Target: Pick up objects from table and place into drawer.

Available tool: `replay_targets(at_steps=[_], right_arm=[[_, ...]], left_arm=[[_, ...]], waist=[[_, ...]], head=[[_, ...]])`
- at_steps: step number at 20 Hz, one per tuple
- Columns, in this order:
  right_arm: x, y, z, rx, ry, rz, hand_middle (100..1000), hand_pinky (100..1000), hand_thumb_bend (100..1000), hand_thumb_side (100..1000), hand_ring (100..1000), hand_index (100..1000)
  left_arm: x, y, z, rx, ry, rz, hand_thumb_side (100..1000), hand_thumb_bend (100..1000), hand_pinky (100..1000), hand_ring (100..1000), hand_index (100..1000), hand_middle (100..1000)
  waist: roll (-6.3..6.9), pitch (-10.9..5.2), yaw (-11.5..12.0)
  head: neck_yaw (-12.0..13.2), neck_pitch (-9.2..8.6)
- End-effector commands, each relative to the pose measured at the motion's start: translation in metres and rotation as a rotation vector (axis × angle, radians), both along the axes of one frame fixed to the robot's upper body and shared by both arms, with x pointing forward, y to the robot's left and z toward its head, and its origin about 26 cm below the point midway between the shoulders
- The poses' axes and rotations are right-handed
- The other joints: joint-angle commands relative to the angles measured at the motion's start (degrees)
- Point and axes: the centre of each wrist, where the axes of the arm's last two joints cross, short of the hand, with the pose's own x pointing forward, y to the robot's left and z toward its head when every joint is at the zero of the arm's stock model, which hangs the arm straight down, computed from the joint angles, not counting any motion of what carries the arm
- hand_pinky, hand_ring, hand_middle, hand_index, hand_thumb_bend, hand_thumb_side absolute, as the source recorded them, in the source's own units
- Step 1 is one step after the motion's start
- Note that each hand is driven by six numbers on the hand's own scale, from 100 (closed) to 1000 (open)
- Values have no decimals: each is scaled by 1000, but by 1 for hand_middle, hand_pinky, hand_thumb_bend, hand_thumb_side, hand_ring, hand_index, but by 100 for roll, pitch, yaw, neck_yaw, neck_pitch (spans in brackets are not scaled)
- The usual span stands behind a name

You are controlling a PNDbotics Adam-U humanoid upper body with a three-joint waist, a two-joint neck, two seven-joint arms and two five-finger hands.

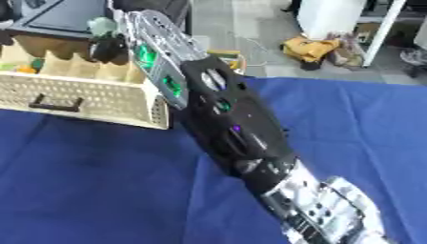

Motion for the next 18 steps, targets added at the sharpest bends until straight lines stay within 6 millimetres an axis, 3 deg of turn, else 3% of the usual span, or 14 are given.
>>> replay_targets(at_steps=[1,8,13,16,18], right_arm=[[-8,1,19,-3,-60,17,669,477,538,539,667,838],[-13,-4,28,20,-114,8,658,464,540,572,648,834],[-33,-14,54,143,-225,18,625,438,508,616,611,823],[-50,-31,75,260,-301,23,617,429,487,623,598,820],[-62,-47,87,349,-353,17,614,425,473,686,591,819]], left_arm=[[-4,0,8,12,-30,0,587,100,100,100,667,100],[-4,0,8,16,-30,2,583,100,100,100,665,100],[-4,1,8,21,-34,4,579,100,100,100,671,100],[-4,2,7,45,-38,4,586,100,100,100,680,100],[-5,3,8,96,-51,-3,592,100,100,100,695,100]], waist=[[39,-90,3],[55,-91,1],[70,-95,-16],[88,-97,-46],[101,-96,-68]], head=[[-5,-49],[16,-52],[48,-34],[75,-19],[101,-8]])
